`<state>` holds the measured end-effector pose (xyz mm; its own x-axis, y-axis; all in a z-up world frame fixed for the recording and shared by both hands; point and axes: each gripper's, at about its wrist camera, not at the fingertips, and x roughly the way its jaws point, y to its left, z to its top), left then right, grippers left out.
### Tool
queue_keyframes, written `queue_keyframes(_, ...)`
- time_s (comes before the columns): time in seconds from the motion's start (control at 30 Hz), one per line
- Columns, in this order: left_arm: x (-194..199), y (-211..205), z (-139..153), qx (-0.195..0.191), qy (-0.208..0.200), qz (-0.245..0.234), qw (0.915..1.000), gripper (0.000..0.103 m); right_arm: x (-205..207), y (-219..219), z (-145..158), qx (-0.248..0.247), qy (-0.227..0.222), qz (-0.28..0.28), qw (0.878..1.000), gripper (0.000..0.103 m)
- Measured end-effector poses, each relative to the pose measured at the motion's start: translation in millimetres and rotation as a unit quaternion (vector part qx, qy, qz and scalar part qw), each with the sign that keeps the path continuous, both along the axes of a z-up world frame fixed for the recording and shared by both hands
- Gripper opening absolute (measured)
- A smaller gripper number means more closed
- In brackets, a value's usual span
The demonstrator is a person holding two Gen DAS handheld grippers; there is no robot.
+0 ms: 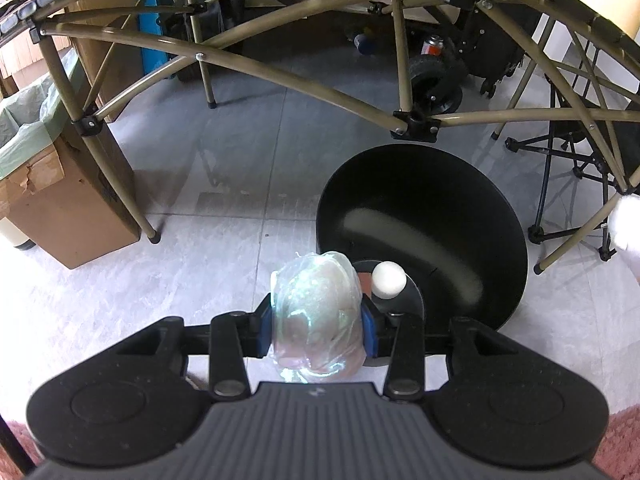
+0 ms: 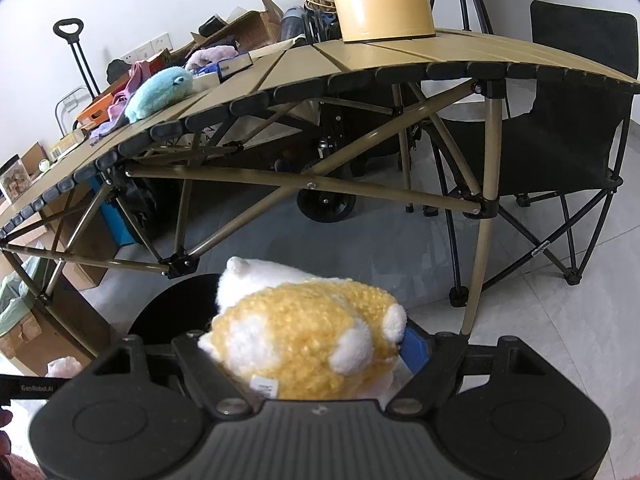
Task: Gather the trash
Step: 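Lower the plastic bag into the black bin and open the left tool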
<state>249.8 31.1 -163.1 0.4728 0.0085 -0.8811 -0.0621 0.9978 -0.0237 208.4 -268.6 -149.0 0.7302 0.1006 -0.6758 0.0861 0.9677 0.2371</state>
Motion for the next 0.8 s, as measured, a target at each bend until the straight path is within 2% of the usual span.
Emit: queue_keyframes(0.8,40,-55,5,-0.006,0.019,-0.023,0.9996,0.042,7,-16,-14,0.001,0.016,-0.024,1.0,0.077)
